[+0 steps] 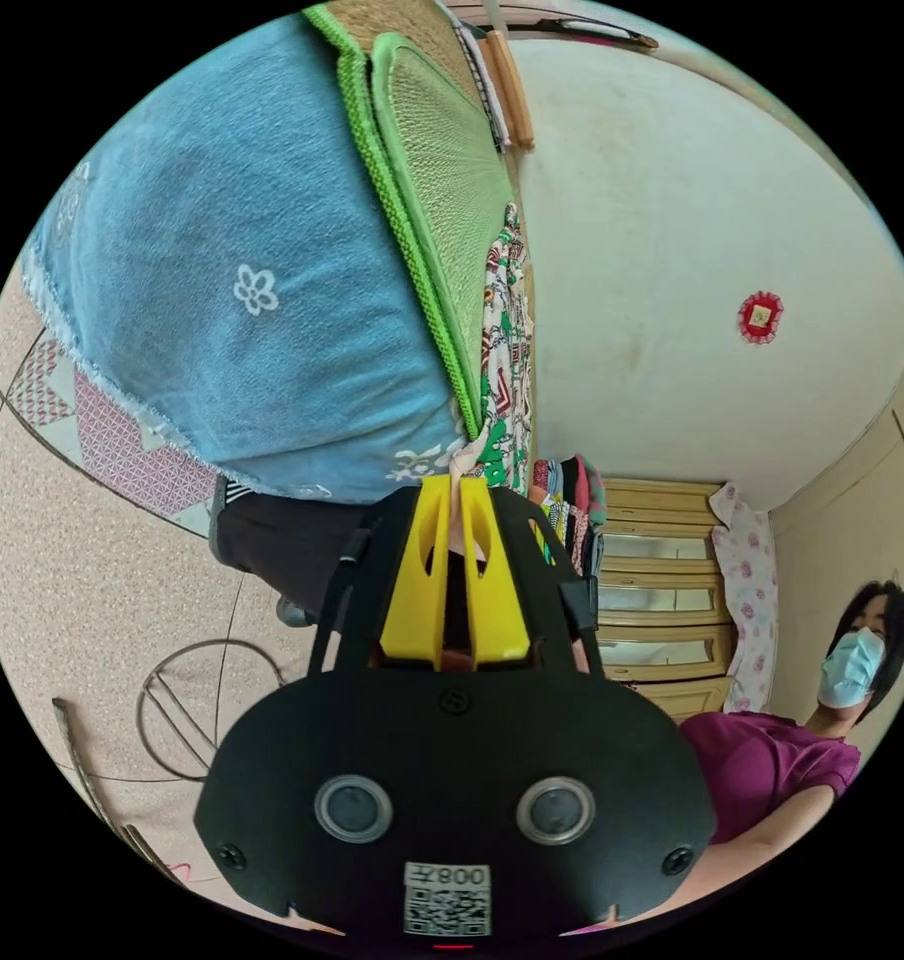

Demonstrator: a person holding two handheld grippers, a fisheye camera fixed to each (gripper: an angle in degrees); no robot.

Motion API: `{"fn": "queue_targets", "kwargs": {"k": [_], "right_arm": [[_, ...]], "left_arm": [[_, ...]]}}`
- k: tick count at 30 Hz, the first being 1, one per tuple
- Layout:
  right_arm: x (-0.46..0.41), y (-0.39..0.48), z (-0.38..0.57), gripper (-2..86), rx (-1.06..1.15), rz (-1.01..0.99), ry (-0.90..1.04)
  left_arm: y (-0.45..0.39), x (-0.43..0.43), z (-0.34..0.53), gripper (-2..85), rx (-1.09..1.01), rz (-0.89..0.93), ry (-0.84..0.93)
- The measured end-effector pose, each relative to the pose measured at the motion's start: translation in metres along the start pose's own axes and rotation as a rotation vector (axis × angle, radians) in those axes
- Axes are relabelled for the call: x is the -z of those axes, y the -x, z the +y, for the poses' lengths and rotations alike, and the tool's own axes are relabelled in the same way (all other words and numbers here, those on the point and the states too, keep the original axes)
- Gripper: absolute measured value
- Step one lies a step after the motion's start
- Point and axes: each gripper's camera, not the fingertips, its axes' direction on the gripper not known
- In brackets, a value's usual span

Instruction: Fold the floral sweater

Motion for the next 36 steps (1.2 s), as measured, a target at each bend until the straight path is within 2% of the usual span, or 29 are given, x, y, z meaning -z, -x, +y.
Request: {"fn": "queue_targets", "kwargs": {"k": [10, 21, 36], "right_arm": [[0.036, -0.032, 0.042, -0.1, 0.028, -0.137, -0.092], [0.096, -0.062, 0.142, 0.3, 0.123, -0.365, -0.257], [0.127, -0.065, 0.243, 0.3, 0.235, -0.411, -0.292]], "left_arm": [[-0.073, 0.057, 0.011, 1.2, -0.107, 0.121, -0.032], [-0.153, 0.109, 0.033, 1.1, -0.211, 0.189, -0.014], [-0.208, 0.169, 0.064, 1.1, -0.262, 0.251, -0.008]]}}
